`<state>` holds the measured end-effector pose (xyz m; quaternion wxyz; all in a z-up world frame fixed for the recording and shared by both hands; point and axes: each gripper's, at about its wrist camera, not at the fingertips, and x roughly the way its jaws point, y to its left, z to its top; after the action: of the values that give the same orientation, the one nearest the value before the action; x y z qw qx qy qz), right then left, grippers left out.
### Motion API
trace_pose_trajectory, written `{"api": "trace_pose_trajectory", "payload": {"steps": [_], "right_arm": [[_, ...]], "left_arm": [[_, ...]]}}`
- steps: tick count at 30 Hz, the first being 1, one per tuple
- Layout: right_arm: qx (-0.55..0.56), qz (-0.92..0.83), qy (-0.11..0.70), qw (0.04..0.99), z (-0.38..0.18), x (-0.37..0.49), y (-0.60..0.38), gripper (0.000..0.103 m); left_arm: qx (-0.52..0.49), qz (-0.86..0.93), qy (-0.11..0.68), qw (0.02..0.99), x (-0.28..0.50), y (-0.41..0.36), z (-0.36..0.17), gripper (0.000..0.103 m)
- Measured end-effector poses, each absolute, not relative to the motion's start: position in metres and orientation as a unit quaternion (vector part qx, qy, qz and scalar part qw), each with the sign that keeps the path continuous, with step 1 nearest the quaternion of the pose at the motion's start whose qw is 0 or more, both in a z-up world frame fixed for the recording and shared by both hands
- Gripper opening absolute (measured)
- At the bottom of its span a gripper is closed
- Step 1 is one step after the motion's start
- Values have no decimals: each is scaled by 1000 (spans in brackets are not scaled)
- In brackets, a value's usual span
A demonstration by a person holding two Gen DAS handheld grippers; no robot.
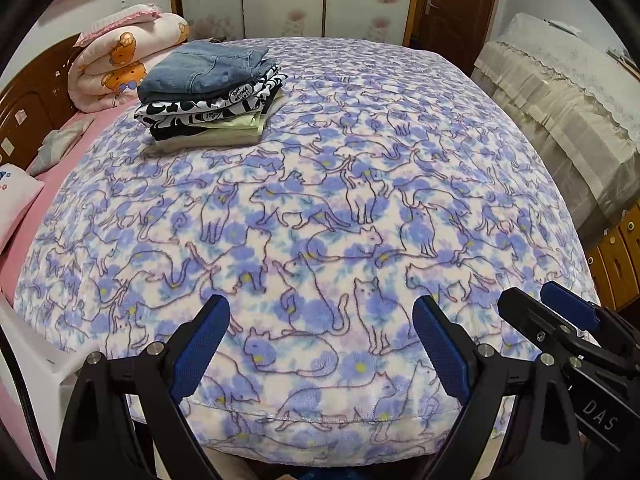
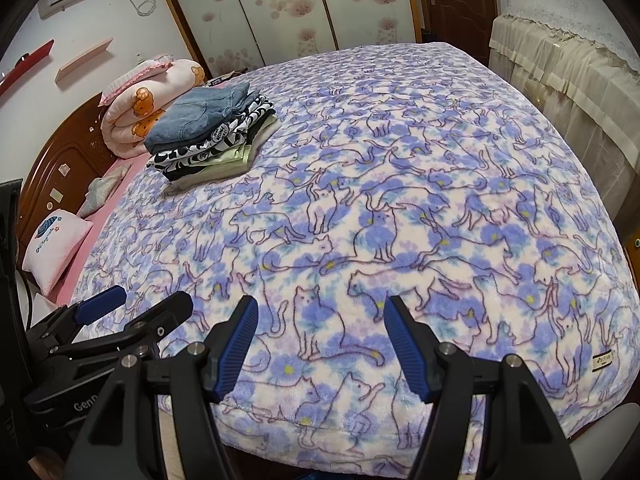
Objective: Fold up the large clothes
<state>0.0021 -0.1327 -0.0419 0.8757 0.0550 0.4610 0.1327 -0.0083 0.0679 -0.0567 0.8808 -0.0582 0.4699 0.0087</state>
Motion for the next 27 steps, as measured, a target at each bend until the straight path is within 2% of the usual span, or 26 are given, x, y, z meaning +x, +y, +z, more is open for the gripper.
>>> {"api": "trace_pose_trajectory", "payload": {"steps": [27], "right_arm": [[56, 132, 461, 876, -42, 1, -131, 66]], "left_arm": [[-55, 7, 471, 880, -8, 69, -55, 91]]}}
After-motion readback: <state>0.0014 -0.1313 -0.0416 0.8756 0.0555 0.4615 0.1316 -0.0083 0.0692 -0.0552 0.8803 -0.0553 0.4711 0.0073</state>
